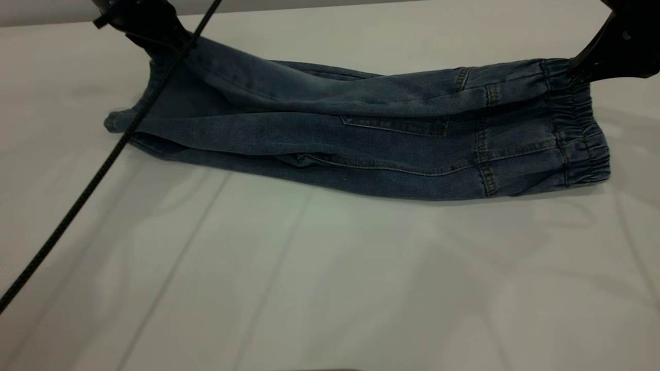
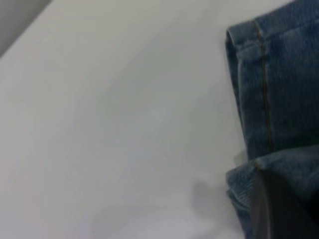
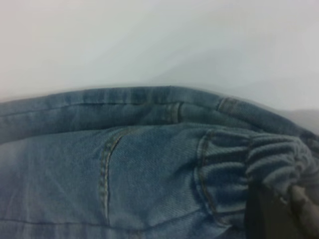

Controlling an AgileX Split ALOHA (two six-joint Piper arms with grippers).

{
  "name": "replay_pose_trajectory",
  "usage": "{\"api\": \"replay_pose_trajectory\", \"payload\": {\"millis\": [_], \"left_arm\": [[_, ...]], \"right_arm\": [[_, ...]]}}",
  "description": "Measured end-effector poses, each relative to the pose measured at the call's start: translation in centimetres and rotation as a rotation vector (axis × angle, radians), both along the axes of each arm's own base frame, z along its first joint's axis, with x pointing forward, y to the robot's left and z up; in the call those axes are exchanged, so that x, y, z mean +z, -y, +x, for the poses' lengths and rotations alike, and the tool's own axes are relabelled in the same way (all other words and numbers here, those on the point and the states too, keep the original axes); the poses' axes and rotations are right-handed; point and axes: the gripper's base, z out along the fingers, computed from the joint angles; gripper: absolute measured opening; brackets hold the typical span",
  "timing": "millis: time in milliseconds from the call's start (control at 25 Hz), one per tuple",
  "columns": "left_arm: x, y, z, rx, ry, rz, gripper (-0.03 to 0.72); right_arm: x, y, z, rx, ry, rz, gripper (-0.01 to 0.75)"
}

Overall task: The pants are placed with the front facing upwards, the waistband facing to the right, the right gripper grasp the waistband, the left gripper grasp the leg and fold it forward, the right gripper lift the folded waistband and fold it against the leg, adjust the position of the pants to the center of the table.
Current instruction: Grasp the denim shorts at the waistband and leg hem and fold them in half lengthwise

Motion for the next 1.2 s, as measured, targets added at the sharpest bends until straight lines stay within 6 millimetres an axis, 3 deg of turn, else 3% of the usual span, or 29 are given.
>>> {"api": "replay_pose_trajectory", "payload": {"millis": [440, 920, 1200], "left_arm": [[0.0, -0.4, 0.5, 0.115, 0.026, -0.15, 0.297], [-0.1, -1.0, 0.6, 0.165, 0.023, -0.18, 0.316], [-0.4, -1.5, 0.3, 0.211, -0.018, -0.14, 0.316]], "right_arm": [[0.3, 0.0, 0.5, -0.146, 0.001, 0.091, 0.055], [0.6, 0.3, 1.0, -0.304, 0.003, 0.171, 0.228], [0.6, 0.3, 1.0, -0.27, 0.023, 0.141, 0.329]]}}
